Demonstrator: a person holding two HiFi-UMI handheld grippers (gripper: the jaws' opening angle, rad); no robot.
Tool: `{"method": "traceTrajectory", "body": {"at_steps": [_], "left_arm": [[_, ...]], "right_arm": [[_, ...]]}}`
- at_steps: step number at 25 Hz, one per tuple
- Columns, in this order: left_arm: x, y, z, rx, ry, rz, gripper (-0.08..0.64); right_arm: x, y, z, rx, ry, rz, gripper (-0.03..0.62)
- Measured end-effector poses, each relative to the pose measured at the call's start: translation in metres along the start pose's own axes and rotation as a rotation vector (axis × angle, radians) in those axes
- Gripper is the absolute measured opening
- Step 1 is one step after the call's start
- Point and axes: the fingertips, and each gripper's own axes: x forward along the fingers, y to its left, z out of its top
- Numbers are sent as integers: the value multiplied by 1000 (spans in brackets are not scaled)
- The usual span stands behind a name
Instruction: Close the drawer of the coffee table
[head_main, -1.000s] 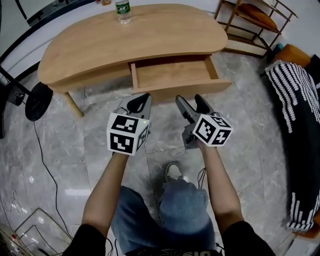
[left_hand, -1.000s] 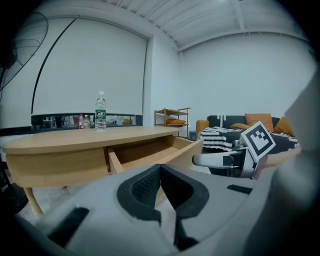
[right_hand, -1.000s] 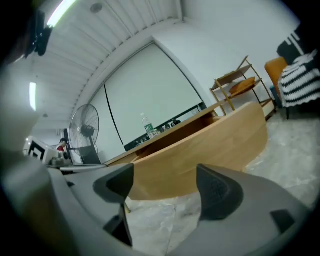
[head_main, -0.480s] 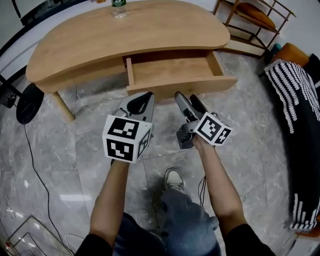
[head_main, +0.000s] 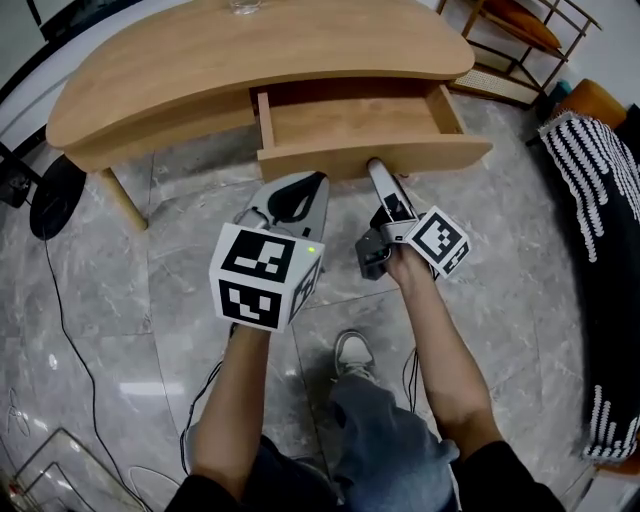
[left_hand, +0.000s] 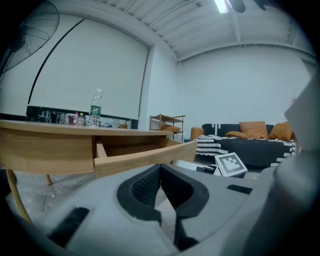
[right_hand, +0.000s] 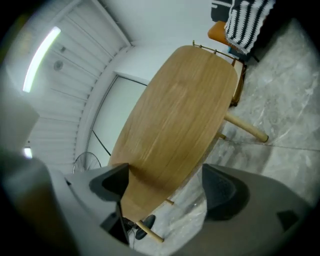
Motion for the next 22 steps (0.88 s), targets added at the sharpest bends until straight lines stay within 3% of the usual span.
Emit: {"method": "traceTrajectory", "body": {"at_steps": [4,7,11,16,22], "left_arm": [[-1,3,4,3,-17,4,3],[-5,10,-3,42,-1,35,3],[-8,20,-7,64,16,60,3],[-8,25,-4,42,-7,61,3],[-5,27,1,35,-28,80,3]], "right_arm": [[2,-7,-1,48,-14,13,466],[5,5,0,39,-22,112,399],[1,7,2,34,-30,68,385],[5,22,9,26,-10,52,445],[4,17,6,74,6,1,414]]}}
